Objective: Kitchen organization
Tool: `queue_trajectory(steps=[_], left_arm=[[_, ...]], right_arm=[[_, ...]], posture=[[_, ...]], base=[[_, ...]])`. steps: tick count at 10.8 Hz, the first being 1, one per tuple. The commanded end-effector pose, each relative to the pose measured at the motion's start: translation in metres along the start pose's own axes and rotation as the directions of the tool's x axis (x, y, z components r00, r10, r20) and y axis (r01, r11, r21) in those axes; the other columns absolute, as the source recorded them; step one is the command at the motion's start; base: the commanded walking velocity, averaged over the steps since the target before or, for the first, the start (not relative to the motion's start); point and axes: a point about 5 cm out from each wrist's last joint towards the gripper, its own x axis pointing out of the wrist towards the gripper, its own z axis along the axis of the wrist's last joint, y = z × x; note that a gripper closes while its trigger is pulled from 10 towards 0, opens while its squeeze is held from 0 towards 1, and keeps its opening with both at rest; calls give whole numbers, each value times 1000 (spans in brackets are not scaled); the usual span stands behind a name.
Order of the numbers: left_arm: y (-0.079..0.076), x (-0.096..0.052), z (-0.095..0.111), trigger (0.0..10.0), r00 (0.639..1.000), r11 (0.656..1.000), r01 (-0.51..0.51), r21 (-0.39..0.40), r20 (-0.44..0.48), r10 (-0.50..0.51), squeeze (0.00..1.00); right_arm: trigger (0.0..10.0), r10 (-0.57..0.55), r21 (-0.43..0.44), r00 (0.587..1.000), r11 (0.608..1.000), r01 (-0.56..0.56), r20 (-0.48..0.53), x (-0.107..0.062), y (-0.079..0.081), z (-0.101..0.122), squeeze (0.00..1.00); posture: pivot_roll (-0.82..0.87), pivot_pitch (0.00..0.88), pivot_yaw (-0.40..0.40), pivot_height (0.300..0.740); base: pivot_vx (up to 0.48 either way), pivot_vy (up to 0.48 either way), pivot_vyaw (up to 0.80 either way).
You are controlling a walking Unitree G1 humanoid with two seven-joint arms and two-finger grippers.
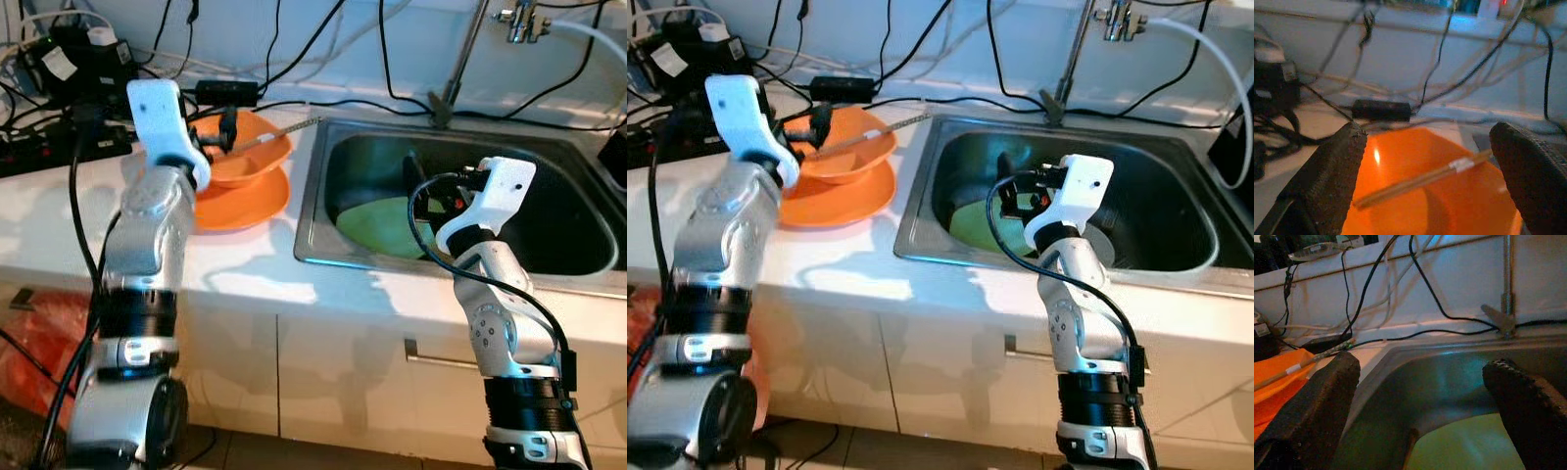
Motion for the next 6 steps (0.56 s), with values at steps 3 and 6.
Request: queue_trajectory(steps=[3,6], left_arm=[[2,25,8,10000,994,996,59,72,-92,-52,0],[3,34,2,10000,970,974,159,162,-209,-124,0]], right_arm=[[10000,15,47,999,999,-14,-31,-11,4,0,0],[10000,37,73,997,997,-33,-63,-20,9,1,0]], posture=[[52,41,5,740],[38,63,18,740]], base=[[0,0,0],[0,0,0]])
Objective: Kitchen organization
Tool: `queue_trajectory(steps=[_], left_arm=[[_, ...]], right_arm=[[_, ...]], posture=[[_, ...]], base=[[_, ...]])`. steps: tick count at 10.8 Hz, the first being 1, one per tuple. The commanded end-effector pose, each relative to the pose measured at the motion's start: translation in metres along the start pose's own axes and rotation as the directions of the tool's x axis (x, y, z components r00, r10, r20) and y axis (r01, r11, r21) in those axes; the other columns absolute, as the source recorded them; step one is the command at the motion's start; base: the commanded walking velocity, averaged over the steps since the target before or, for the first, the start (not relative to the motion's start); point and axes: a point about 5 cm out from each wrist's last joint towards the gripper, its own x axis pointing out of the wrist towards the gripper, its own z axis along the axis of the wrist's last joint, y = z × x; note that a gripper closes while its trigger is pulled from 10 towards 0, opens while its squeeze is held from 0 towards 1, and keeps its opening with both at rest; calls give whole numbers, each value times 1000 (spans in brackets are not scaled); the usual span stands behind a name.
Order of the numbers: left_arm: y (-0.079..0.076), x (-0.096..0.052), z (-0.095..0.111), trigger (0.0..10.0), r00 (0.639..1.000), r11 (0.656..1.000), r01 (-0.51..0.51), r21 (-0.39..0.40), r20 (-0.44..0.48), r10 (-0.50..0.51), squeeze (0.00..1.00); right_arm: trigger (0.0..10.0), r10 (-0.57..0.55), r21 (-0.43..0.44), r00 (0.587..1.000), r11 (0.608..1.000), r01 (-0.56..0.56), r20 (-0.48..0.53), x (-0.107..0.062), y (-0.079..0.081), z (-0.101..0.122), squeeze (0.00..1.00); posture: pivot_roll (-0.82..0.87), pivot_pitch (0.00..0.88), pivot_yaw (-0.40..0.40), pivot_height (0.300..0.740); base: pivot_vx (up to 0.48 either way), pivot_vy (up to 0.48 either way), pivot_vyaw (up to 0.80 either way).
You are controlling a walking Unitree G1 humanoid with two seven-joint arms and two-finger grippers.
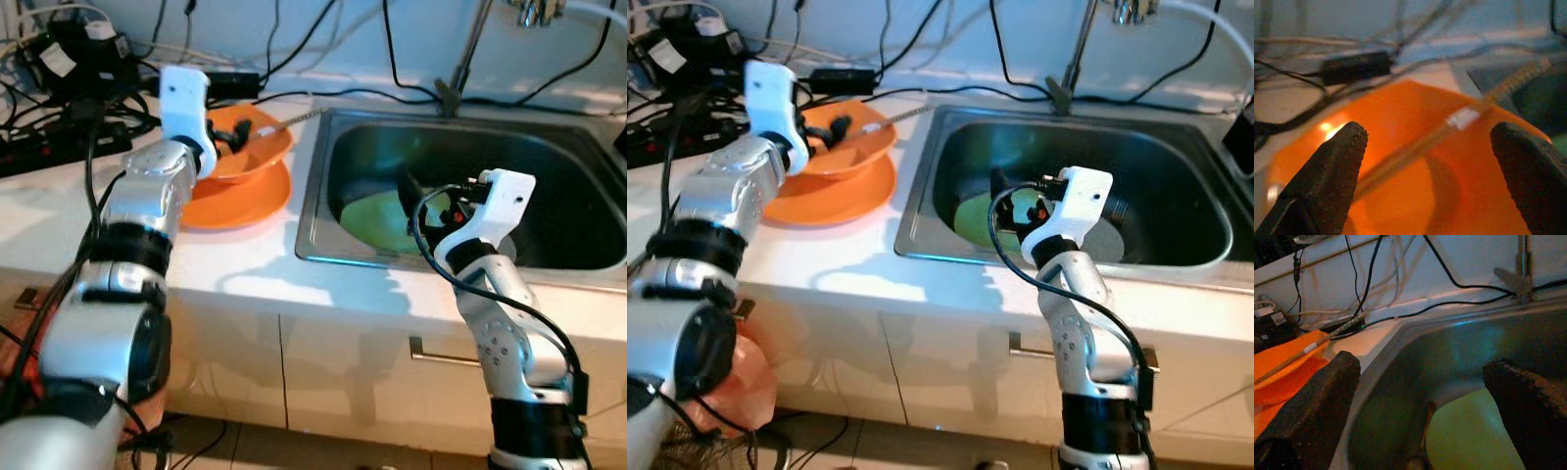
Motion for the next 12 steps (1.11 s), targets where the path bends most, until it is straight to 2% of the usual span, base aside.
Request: queue_trajectory(steps=[1,2,5,6,8,12], left_arm=[[-3,2,4,10000,998,997,54,52,-14,-54,0],[-5,4,1,10000,994,990,105,97,-45,-101,0],[-3,5,-1,10000,986,967,153,204,-95,-136,0],[3,4,3,10000,991,961,121,249,-93,-101,0],[12,3,7,10000,995,956,79,282,-83,-58,0],[21,0,5,10000,991,941,70,331,-129,-28,0]], right_arm=[[10000,30,9,1000,1000,-29,-11,-4,6,2,0],[10000,59,-2,998,998,-59,-19,-8,8,4,0],[10000,71,-5,997,997,-72,-30,-22,5,7,0],[10000,66,-8,997,998,-67,-34,-25,3,9,0],[10000,66,-10,997,998,-67,-39,-27,4,10,0],[10000,71,-2,997,997,-71,-42,-27,6,12,0]], posture=[[32,73,25,740],[25,84,29,740],[4,111,34,740],[-1,115,31,740],[-8,118,30,740],[-13,117,26,740]], base=[[0,0,0],[0,0,0],[0,0,0],[0,0,0],[0,0,0],[0,0,0]])
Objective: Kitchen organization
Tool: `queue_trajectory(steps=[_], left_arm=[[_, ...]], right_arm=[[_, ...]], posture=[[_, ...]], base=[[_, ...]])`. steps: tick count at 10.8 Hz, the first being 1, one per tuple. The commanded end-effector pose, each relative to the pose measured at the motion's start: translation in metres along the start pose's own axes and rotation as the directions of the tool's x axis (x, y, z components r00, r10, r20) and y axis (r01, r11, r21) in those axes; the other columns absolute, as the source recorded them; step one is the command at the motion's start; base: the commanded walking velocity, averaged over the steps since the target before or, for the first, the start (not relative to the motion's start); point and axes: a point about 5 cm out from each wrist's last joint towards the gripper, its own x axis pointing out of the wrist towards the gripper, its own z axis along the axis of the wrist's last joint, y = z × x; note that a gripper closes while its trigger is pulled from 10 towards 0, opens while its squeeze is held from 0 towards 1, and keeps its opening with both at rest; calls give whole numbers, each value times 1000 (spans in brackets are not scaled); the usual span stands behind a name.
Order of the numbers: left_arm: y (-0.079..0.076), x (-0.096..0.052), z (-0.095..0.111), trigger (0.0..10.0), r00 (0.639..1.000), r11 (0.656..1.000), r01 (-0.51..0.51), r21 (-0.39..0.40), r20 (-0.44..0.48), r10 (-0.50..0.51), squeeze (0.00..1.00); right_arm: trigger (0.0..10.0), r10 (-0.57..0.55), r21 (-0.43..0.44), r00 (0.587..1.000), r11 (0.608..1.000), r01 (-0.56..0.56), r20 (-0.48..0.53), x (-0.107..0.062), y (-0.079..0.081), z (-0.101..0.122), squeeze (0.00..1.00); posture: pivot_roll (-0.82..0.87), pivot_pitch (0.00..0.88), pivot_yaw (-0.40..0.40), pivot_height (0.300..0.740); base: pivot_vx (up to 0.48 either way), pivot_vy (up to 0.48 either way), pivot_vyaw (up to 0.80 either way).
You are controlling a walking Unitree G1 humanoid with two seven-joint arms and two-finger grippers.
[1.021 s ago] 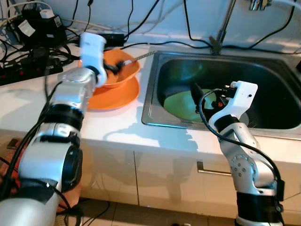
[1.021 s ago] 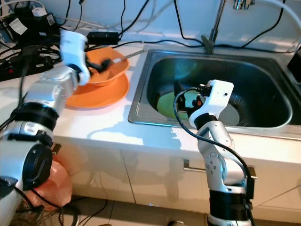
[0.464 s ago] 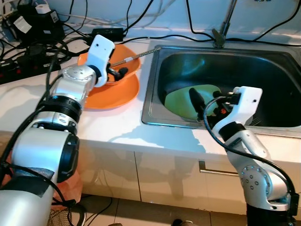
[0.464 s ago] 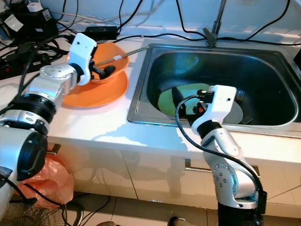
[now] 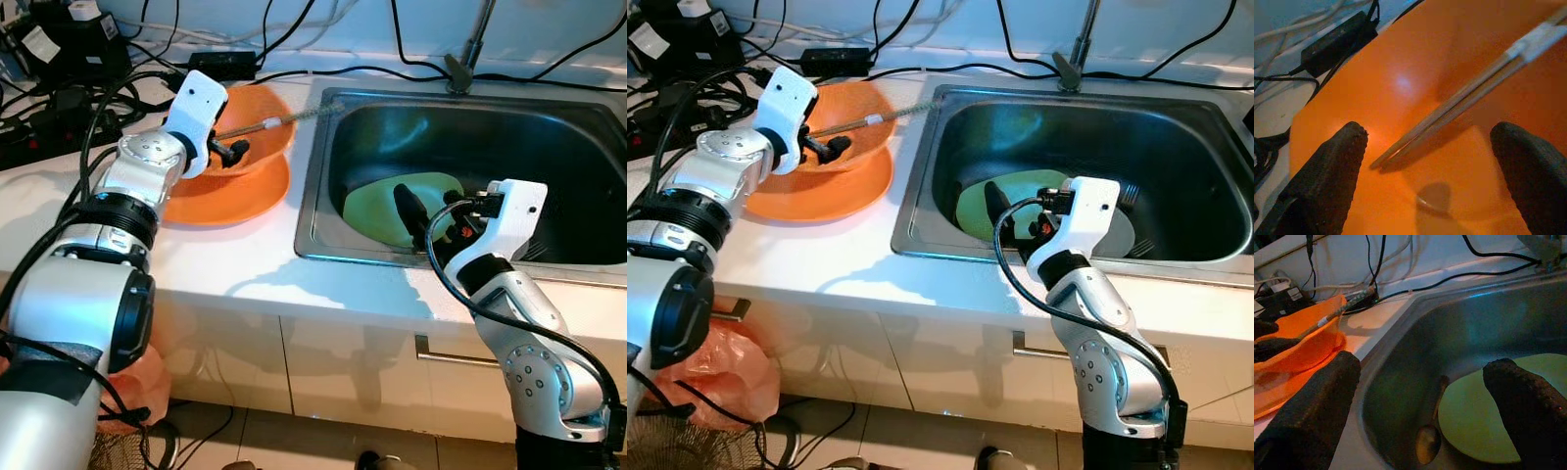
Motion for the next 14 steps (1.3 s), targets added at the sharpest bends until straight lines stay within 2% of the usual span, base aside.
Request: queue_trajectory(steps=[1,6,9,10,11,12,14], left_arm=[[3,-1,2,10000,1000,1000,13,20,-22,-13,0],[-10,0,-14,10000,985,983,154,101,-90,-145,0],[-8,1,-14,10000,994,985,91,145,-78,-80,0],[-7,0,-15,10000,994,987,82,137,-83,-71,0],[-6,0,-17,824,994,989,78,129,-89,-67,0],[-5,-1,-20,0,993,990,79,121,-96,-68,0],[-4,-1,-20,0,993,991,79,110,-95,-69,0]], right_arm=[[10000,1,3,1000,1000,-1,8,-1,0,4,0],[10000,-6,6,1000,1000,6,12,0,1,3,0],[10000,-11,6,1000,1000,11,12,0,1,2,0],[10000,-13,7,1000,1000,13,13,0,1,2,0],[10000,-19,8,1000,1000,19,14,0,1,2,0],[10000,-24,9,1000,1000,24,17,0,-1,2,0],[10000,-28,8,999,1000,28,20,1,-2,3,0]], posture=[[-12,114,25,740],[-26,106,29,740],[-30,103,28,740],[-30,103,28,740],[-33,101,32,740],[-30,100,31,740],[-29,98,30,740]], base=[[0,0,0],[0,0,0],[0,0,0],[0,0,0],[0,0,0],[0,0,0],[0,0,0]])
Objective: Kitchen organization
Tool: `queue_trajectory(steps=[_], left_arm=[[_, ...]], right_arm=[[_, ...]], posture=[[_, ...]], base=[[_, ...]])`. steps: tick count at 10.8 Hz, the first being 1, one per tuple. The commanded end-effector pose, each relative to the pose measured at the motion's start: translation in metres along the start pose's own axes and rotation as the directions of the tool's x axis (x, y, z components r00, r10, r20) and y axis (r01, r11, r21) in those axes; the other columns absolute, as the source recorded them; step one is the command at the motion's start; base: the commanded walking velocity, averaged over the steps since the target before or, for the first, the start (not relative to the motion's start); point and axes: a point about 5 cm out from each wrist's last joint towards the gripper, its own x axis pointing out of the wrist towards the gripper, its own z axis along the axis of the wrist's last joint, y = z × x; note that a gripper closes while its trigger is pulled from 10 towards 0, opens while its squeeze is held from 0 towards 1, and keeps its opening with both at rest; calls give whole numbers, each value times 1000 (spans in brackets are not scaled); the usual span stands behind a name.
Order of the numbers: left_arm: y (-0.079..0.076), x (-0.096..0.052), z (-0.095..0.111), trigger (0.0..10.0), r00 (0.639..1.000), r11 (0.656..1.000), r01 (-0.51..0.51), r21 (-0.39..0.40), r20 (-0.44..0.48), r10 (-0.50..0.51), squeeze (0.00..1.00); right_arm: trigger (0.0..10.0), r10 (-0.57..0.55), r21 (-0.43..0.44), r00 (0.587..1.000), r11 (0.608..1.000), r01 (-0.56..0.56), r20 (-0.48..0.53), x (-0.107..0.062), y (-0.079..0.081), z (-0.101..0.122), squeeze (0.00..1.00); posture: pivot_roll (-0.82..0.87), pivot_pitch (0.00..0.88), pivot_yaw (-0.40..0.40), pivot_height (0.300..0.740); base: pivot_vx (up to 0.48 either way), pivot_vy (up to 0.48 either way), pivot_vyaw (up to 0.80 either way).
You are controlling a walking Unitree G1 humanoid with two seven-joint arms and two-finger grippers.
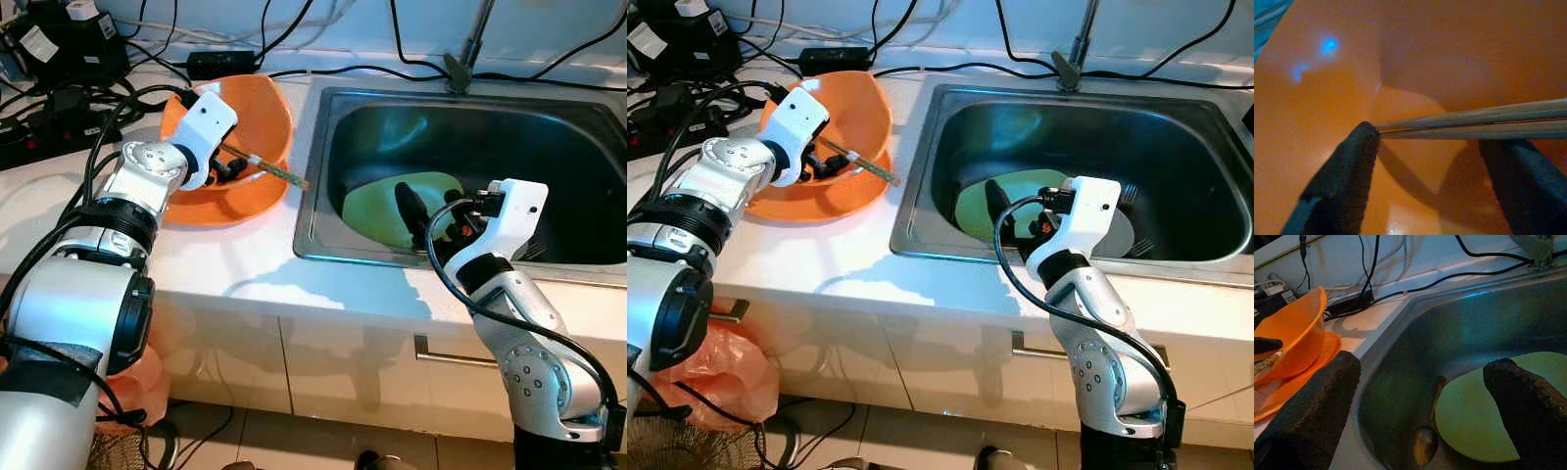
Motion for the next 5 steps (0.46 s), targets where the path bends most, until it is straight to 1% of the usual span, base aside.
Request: queue_trajectory(steps=[1,5], left_arm=[[2,-2,-8,0,1000,1000,0,-19,-26,-1,0],[3,-2,-6,0,1000,1000,0,-28,-14,0,0]], right_arm=[[10000,-8,-2,1000,1000,8,15,1,-2,3,0],[10000,-14,-5,1000,1000,14,20,3,-4,4,0]], posture=[[-26,96,29,740],[-28,87,25,740]], base=[[0,0,0],[0,0,0]])
